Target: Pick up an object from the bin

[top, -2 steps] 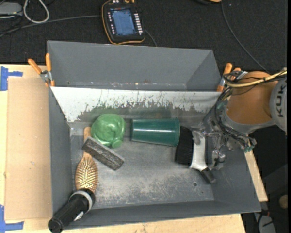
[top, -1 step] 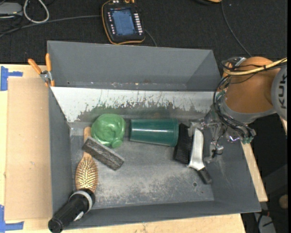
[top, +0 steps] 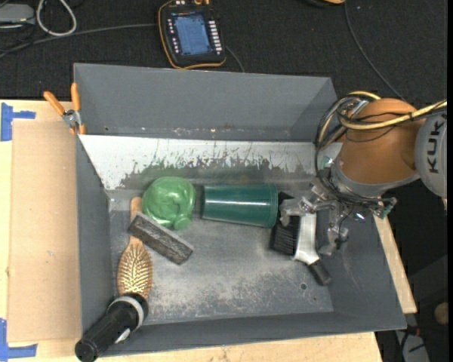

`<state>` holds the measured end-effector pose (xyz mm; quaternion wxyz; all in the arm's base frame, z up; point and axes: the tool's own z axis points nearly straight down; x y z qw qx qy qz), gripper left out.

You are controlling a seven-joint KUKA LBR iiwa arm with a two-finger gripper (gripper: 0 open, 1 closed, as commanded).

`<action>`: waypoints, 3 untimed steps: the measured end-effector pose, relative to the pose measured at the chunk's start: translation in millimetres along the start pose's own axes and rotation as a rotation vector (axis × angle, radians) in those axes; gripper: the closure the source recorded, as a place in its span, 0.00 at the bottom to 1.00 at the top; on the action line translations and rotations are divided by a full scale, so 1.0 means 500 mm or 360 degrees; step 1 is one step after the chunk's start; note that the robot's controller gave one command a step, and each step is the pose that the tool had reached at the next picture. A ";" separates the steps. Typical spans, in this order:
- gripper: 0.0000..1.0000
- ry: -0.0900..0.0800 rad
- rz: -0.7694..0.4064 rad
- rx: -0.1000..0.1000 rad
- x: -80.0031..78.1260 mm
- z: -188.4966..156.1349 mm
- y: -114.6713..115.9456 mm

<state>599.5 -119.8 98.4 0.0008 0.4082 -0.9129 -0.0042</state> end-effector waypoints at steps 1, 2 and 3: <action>0.00 -0.0008 0.0127 0.0012 -0.022 0.056 -0.025; 1.00 -0.0012 -0.0551 0.0016 -0.040 0.053 -0.024; 1.00 -0.0012 -0.0550 0.0016 -0.040 0.053 -0.024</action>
Offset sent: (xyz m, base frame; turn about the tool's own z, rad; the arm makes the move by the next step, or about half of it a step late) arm 0.0202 0.0065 -0.0284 -0.3513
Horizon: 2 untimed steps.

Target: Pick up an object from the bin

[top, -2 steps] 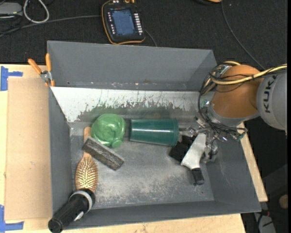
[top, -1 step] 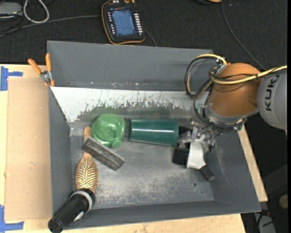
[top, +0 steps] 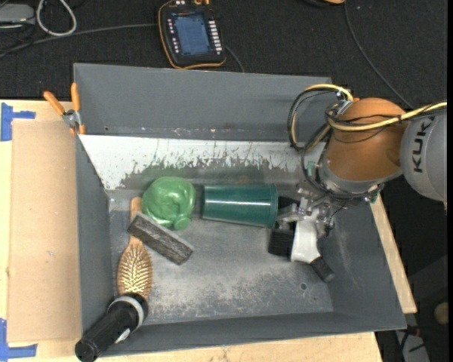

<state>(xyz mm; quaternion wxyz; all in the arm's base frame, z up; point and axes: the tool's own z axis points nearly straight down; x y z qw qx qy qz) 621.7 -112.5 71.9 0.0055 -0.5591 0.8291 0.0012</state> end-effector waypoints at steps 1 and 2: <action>1.00 -0.0002 0.0005 0.0001 0.000 -0.002 -0.001; 1.00 -0.0002 0.0006 -0.0011 -0.003 -0.049 0.004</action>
Offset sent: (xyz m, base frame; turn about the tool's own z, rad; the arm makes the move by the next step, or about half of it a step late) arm 0.0003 0.0000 0.0581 0.0014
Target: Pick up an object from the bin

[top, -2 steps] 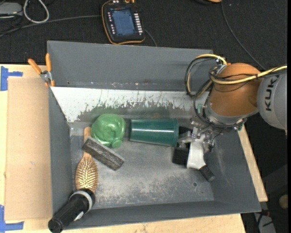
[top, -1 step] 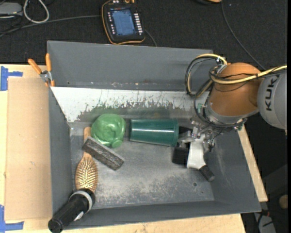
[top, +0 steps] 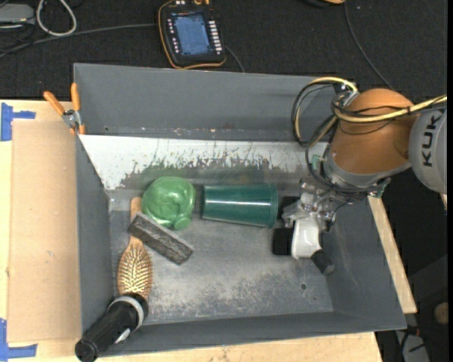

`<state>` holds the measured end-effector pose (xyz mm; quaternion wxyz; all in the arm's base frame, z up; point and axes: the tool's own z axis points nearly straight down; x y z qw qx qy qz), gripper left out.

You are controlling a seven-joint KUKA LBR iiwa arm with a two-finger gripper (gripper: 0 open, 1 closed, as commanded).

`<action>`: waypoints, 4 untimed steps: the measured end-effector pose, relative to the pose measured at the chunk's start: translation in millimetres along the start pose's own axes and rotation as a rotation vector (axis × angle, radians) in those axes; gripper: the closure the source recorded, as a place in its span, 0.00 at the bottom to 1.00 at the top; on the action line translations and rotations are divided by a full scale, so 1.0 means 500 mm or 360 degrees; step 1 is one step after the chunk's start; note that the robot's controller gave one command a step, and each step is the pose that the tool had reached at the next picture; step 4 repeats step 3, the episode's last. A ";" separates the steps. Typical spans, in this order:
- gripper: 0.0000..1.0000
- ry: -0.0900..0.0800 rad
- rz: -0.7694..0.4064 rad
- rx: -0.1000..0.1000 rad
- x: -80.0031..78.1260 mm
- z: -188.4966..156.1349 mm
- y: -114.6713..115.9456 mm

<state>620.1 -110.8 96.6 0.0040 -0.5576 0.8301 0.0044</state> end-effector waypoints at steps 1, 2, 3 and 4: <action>1.00 0.0001 0.0000 0.0005 -0.001 -0.067 -0.001; 1.00 -0.0002 0.0005 0.0005 -0.004 -0.104 -0.001; 1.00 -0.0003 0.0008 0.0005 -0.005 -0.118 -0.001; 1.00 -0.0003 0.0008 0.0005 -0.005 -0.118 -0.001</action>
Offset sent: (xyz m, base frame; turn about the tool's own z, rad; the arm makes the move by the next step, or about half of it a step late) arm 0.0009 0.0000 0.0552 -0.0005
